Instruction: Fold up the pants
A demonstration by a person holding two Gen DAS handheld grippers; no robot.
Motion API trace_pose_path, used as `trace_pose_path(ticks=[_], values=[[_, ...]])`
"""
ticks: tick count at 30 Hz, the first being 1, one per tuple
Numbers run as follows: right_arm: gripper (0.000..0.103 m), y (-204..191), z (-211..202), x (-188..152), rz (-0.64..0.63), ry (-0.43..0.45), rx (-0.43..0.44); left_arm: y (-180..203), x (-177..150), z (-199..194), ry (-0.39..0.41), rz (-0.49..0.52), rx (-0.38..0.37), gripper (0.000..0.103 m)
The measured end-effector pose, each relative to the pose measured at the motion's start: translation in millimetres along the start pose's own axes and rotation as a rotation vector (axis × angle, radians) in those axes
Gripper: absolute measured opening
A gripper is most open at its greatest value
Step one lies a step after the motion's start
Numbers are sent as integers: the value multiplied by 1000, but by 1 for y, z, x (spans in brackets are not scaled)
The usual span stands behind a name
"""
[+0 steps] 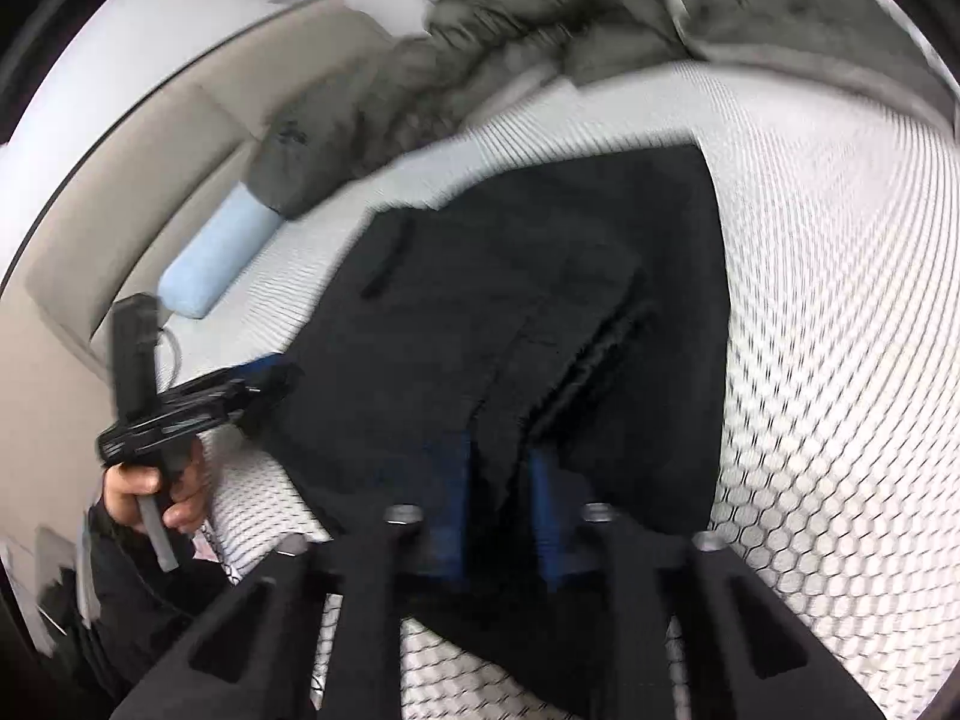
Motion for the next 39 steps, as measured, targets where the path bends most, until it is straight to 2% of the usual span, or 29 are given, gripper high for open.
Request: trace_pose_path(ticks=[1, 3, 5, 7, 9, 10, 11, 13, 15, 16, 17, 18, 20, 24, 26, 28, 30, 31, 32, 34, 36, 37, 39], values=[[15, 0, -3, 0, -11, -1, 4, -1, 1, 1, 4, 7, -3, 58], [15, 11, 6, -10, -9, -48, -45, 2, -1, -2, 1, 35, -11, 59], [23, 26, 23, -24, -15, -124, -121, 5, -6, -3, -11, 73, 6, 65], [27, 24, 18, -19, -7, -111, -106, 4, -9, -3, -11, 100, 32, 69], [45, 21, -1, -10, -7, -56, -108, 1, -10, -5, -16, 82, 14, 69], [61, 23, -12, -7, 1, -25, -107, -2, -11, -5, -22, 68, -4, 68], [67, 27, -21, -6, 18, 1, -102, -3, -12, -5, -28, 55, -24, 65], [67, 41, -28, -9, 60, -2, -104, -1, -13, -5, -39, 38, -76, 49], [67, 58, -21, -15, 111, -39, -137, 3, -12, -3, -31, 56, -60, 49], [61, 64, -14, -17, 130, -54, -145, 5, -12, -2, -29, 67, -49, 49], [40, 68, -9, -18, 136, -66, -138, 7, -11, 0, -23, 74, -42, 49], [30, 69, -4, -17, 135, -69, -131, 9, -8, 3, -16, 77, -37, 49], [18, 69, 3, -6, 125, -36, -147, 11, 0, 12, -7, 72, -21, 49], [16, 82, 18, 11, 126, 13, -213, 19, 9, 26, 0, 71, -1, 49], [21, 92, 15, 11, 169, 7, -230, 21, 9, 25, 2, 74, 11, 49], [21, 91, 4, 10, 166, 12, -236, 22, 7, 18, 12, 88, 24, 49], [31, 84, -11, 8, 84, 32, -298, 21, 6, 8, 36, 94, 46, 53], [48, 83, -20, 7, 61, 52, -330, 21, 6, 3, 50, 92, 62, 57], [59, 78, -34, 7, 42, 98, -346, 21, 6, -4, 72, 84, 80, 59], [63, 61, -48, 4, 20, 153, -292, 26, 7, -15, 117, 82, 87, 71], [77, 40, -49, 4, -39, 171, -229, 34, 6, -28, 165, 85, 79, 79], [86, 32, -45, 3, -76, 166, -217, 38, 4, -33, 182, 86, 69, 82], [87, 26, -22, -4, -141, 99, -253, 47, -1, -40, 197, 94, 43, 82]])
Point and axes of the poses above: each gripper's, at about its wrist camera, not at the fingertips, and z roughly the way its jaws point, y to its right, x to its top, the point moved 6 cm from there along z, roughly the way its jaws point, and after that the axes turned 11 degrees about y, right-handed, at the moved point
